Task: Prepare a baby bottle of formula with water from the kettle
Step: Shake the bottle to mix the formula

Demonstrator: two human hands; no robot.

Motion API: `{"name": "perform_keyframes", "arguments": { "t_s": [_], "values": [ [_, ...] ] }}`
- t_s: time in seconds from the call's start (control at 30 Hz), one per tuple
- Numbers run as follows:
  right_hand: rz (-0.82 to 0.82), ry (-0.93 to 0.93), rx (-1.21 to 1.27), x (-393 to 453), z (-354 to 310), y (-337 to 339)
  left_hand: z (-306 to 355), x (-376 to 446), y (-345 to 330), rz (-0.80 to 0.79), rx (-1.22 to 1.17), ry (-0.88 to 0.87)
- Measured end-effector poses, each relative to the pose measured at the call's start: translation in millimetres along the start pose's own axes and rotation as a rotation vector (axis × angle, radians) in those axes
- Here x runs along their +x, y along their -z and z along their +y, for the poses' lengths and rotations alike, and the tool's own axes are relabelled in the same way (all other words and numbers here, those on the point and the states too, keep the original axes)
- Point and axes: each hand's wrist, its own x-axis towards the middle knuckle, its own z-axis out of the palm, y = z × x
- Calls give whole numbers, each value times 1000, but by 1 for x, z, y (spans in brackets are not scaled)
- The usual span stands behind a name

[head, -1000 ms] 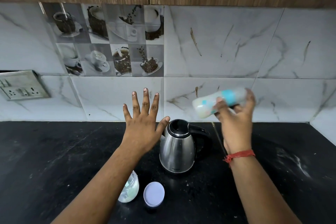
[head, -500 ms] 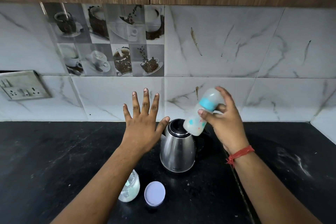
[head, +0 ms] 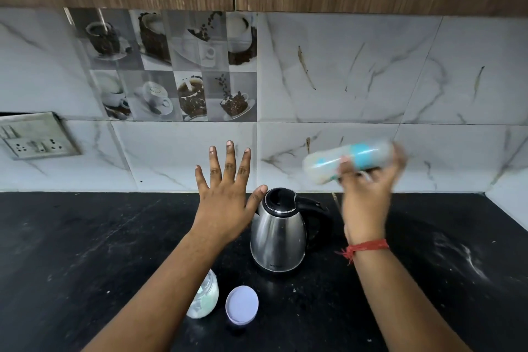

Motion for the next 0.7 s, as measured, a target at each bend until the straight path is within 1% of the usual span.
{"name": "perform_keyframes", "arguments": {
  "t_s": [0.03,0.07,0.1,0.13,0.2,0.23,0.27,0.3,0.33,0.37,0.4,0.43,0.5,0.53,0.57,0.6,0.63,0.67,0.7],
  "values": [
    [-148,-34,-180,-4,4,-4,1,0,0,0,2,-4],
    [-273,-87,-287,-6,8,-5,0,-1,0,4,0,-4],
    [-288,-110,-298,-7,8,-5,0,0,1,11,-5,-4],
    [-227,-103,-243,-4,4,-3,0,0,2,16,-10,-1],
    [-4,-44,92,1,-11,2,0,0,2,11,-12,10],
    [51,9,186,0,-12,3,0,-1,2,7,-10,11],
    [66,65,167,0,-11,1,1,-1,2,5,-6,9],
    [3,89,31,-1,-7,-3,2,-1,2,4,-3,5],
    [-141,67,-148,-5,0,-6,3,-1,2,4,-1,1],
    [-262,16,-266,-6,10,-7,3,-1,3,7,-2,1],
    [-265,-20,-284,-7,12,-7,3,-1,4,9,-5,2],
    [-183,-23,-238,-5,10,-4,3,-1,4,11,-9,4],
    [77,-28,91,3,1,3,2,-1,5,10,-12,12],
    [124,-15,197,4,2,4,1,-1,4,6,-12,14],
    [123,-3,181,4,4,2,1,-1,4,2,-11,14],
    [44,-3,45,3,8,-2,2,-1,4,-3,-9,12],
    [-114,-40,-149,-1,15,-5,2,-1,4,-5,-10,10],
    [-247,-80,-281,-4,20,-5,3,-2,4,-5,-12,10],
    [-269,-96,-311,-5,21,-4,4,-2,4,-3,-13,8]
  ]
}}
